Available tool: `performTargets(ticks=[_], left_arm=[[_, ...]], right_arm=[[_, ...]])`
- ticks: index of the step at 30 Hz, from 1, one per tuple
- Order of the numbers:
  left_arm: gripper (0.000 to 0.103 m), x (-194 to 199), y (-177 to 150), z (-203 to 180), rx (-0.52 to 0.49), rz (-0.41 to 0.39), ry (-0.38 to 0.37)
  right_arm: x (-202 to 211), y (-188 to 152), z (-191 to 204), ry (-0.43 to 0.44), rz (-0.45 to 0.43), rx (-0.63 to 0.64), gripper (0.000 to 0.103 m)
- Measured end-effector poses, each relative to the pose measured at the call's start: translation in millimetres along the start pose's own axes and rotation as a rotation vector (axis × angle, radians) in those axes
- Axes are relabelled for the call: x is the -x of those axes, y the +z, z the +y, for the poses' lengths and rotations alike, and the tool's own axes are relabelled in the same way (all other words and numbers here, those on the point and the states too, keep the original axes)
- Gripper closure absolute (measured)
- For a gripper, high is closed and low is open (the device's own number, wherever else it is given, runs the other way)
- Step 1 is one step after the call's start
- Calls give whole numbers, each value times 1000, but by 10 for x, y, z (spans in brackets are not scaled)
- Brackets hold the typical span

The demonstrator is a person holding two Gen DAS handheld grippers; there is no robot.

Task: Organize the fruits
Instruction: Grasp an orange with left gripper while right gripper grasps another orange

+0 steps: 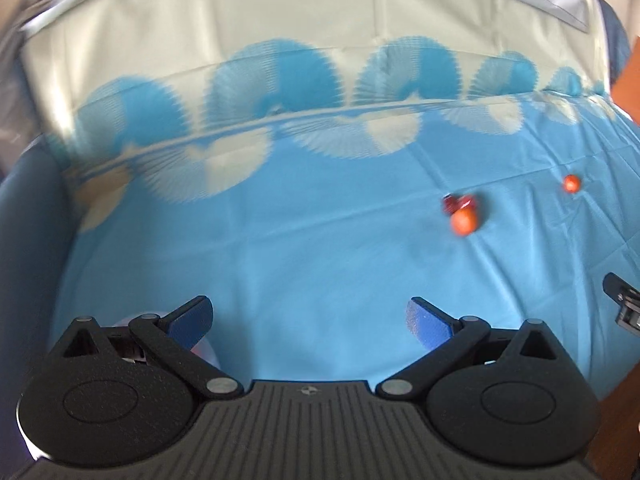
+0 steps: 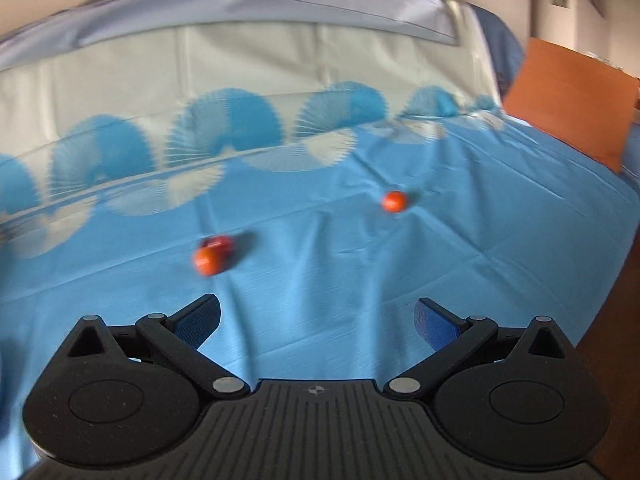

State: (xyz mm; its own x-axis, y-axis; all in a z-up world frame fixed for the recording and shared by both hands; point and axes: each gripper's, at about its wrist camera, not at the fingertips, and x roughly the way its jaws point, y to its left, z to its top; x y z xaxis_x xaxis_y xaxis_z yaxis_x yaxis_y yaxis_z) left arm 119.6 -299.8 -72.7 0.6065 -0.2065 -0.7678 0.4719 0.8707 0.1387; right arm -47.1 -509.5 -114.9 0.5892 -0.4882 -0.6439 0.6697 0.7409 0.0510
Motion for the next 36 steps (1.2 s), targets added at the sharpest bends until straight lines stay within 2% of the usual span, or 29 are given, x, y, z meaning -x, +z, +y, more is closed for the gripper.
performTargets(ticks=[3,7,11,13,18,19,20,21,22,23,24,27,30,33,36], left_arm=[[0,-430,221,-431,-15,-21,-76],[0,-1083,456,-989,-33,21,-153],[0,-1628,590,-1314,-31,43,-148],[0,-1852,621,-1385,-37,63,-142],[0,-2189,640,-1392,-39,103,-113],[1,-2216,635,-1369,-29,105,-115],[10,-2208,623,-1325,-8,95,-129],[21,-2153,605,-1268,28,78,-168],[53,-2107,596,-1204,71,70,-234],[71,-2065,600,-1170,91,82,-291],[72,-1999,608,-1187,89,86,-294],[72,-1812,571,-1215,21,24,-264],[72,-1625,521,-1102,5,26,-259],[72,-1288,434,-826,38,4,-257],[72,-810,314,-471,66,-26,-247]], right_arm=[[-564,126,-274,-46,-3,-35,1],[-1442,315,-549,-88,14,-57,1],[-2236,545,-773,-123,36,-83,1],[-2522,648,-811,-132,23,-74,1],[-3092,791,-863,-144,67,-90,1],[-3122,784,-842,-158,47,-76,1],[-3154,786,-809,-165,38,-50,1],[-3155,788,-785,-169,29,-31,5],[-3133,785,-767,-169,10,-24,17],[-3104,782,-731,-167,-9,-3,52],[-3078,781,-690,-168,-5,26,67],[-2989,759,-632,-181,6,44,67],[-2747,792,-617,-163,14,-6,68],[-2284,844,-505,-108,-49,-12,68],[-1675,879,-330,-18,-114,-11,67]])
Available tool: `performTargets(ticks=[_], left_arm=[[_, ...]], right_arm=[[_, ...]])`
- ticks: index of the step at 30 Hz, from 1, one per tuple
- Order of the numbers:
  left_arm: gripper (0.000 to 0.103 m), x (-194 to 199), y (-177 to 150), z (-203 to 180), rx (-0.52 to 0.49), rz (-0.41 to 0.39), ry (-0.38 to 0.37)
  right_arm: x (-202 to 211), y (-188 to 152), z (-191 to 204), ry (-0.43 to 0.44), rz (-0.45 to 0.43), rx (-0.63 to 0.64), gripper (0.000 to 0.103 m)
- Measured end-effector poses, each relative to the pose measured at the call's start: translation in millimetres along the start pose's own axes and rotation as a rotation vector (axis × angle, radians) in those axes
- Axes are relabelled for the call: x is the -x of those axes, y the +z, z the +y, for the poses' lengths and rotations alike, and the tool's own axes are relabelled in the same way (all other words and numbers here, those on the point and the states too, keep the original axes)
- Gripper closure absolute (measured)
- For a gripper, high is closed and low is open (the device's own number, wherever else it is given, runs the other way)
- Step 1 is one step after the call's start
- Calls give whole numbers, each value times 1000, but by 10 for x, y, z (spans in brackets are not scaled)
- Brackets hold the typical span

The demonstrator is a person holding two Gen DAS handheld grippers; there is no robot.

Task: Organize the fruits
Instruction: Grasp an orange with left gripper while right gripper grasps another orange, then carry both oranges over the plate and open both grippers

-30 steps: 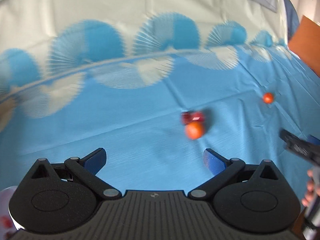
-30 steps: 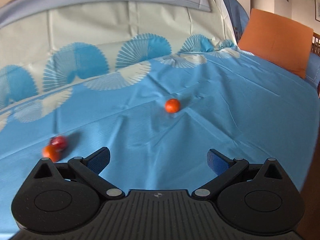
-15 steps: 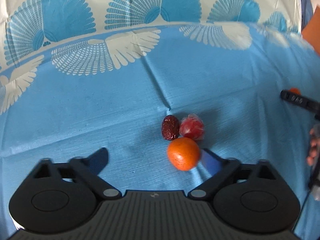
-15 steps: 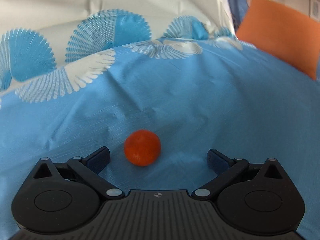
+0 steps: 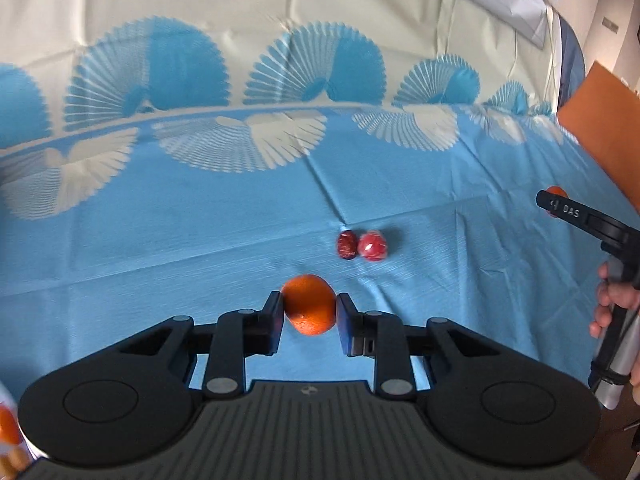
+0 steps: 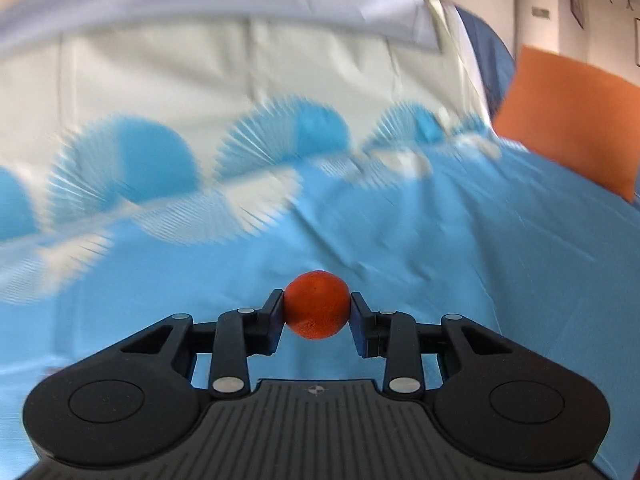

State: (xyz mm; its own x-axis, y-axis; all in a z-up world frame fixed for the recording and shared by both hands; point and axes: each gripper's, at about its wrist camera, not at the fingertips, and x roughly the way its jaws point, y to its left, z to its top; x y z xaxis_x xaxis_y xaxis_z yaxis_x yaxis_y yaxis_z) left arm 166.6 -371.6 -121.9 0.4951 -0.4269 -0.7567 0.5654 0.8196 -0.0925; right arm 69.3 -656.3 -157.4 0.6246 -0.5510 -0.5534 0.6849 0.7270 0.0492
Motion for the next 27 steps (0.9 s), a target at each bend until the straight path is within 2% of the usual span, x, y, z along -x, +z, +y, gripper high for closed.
performTargets(ticks=[5,8,12,18,24,27], left_arm=[[72,1016,-227,411,26,-50,51],[72,1555,-397,654,56,-65,84],[72,2172,-653,966,112,-64,135],[72,2887,-1113,1329,191,-60,187],[72,3401,-1532,1575,232,-83,209],[72,3626,-1740,1707,276,-116,210]], right_arm=[[1126,88,383,183,-76,3,67],[1784,42,649,287,-89,2,67],[2541,-123,1086,413,-75,66,67],[3458,-529,1680,581,8,180,67],[4150,-878,2090,677,60,289,67],[4448,-1021,2219,714,57,366,67]])
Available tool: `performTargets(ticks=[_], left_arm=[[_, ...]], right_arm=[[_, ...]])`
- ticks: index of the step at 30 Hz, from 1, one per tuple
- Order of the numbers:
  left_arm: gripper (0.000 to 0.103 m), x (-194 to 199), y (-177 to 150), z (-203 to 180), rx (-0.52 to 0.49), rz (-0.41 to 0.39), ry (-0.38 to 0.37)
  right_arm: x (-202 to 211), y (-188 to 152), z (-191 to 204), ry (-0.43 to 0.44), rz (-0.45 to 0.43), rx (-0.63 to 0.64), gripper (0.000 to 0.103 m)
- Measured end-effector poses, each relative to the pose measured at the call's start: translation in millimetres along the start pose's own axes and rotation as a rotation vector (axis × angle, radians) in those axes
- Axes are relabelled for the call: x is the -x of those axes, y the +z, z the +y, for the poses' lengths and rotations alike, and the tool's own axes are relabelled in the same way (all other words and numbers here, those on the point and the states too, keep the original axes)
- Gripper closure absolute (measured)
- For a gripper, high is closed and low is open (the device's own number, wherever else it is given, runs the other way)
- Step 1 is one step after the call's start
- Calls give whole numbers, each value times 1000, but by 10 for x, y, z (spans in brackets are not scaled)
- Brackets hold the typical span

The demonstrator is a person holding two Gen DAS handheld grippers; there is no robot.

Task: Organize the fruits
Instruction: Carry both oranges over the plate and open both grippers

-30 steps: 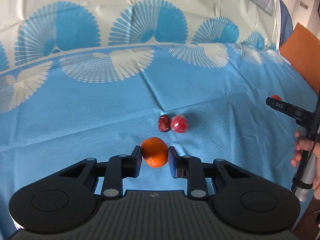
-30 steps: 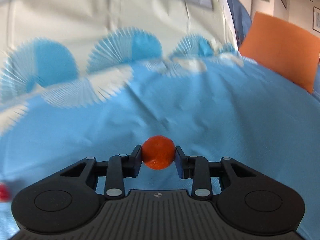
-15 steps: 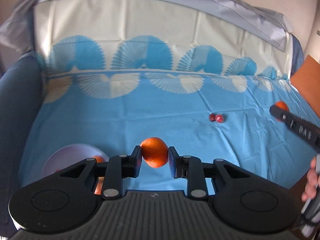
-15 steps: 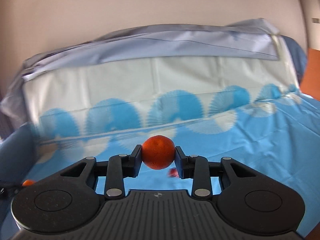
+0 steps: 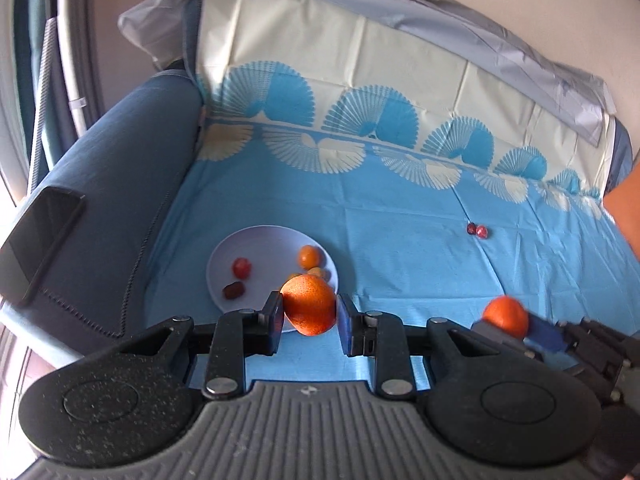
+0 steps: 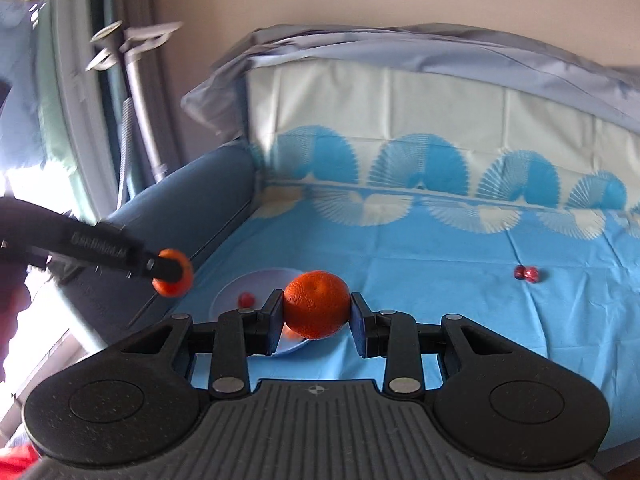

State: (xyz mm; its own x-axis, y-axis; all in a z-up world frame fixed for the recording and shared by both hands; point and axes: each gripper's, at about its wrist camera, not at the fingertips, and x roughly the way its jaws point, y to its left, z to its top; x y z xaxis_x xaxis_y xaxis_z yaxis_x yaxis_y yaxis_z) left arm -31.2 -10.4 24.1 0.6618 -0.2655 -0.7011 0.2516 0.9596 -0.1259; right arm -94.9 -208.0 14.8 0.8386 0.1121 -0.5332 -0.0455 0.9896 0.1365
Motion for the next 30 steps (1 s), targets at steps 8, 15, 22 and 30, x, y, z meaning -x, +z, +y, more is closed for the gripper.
performTargets(ticks=[8,15,22,30], left_arm=[[72,380,-295,381,64,-29,23],[72,497,-358,455,94,-49,29],[72,399,-329,412,84,-33,21],[72,143,-225,423,65,-3,24]], right_arm=[[217,-84,543,45,2,135,67],[320,-84,580,56,-12,163,67],[251,-92,521,56,11,153,67],[12,-92,478,50,59,140,67]])
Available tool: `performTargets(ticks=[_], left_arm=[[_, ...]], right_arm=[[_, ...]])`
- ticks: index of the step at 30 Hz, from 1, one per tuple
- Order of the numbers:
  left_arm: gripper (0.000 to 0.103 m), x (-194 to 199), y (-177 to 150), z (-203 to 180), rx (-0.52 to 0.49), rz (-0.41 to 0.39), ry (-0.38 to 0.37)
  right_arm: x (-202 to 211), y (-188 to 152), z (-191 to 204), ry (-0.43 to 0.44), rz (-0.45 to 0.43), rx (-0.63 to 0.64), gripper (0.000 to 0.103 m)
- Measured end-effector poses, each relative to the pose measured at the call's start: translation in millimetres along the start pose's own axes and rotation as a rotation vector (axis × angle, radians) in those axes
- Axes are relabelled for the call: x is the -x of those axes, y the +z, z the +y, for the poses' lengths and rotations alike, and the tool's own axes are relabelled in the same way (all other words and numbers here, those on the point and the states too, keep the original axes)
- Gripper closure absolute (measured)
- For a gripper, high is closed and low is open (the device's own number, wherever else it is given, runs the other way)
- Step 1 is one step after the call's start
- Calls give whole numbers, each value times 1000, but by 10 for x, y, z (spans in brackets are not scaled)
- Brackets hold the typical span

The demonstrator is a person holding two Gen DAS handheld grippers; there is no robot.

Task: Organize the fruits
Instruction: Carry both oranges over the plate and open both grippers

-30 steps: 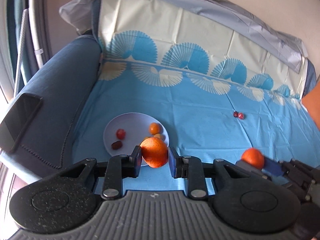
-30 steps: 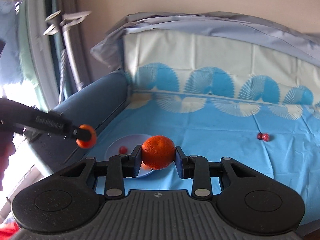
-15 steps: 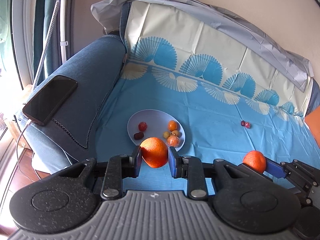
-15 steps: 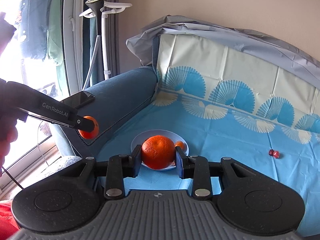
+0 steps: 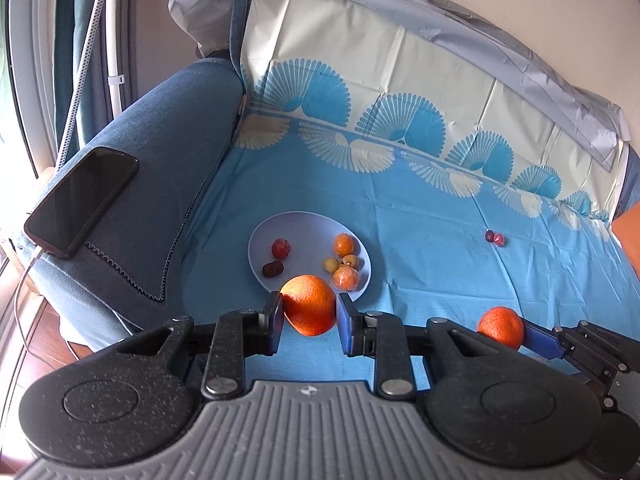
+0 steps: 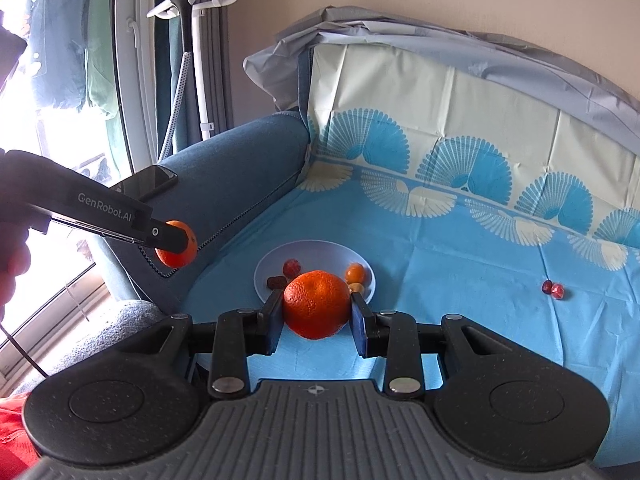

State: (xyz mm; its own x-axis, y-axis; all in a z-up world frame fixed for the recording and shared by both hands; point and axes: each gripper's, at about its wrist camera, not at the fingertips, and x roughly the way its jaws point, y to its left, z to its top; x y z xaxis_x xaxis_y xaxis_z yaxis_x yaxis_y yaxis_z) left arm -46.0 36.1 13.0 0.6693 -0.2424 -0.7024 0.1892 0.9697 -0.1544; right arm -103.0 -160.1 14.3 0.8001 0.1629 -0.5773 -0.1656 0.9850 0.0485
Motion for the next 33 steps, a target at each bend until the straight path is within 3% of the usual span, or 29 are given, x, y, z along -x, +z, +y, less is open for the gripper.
performTargets(ticks=[10,22,33], left_arm=[[72,-555,240,6,-41,44,-5],[72,-1658,528,113,-47,180,10],[72,-2524,559,162,-102,275,32]], right_arm=[[-557,68,-16,34,75,-8,67],[-1651,134,-76,54,180,-14,67],[-2480,-26,-152,68,285,3,67]])
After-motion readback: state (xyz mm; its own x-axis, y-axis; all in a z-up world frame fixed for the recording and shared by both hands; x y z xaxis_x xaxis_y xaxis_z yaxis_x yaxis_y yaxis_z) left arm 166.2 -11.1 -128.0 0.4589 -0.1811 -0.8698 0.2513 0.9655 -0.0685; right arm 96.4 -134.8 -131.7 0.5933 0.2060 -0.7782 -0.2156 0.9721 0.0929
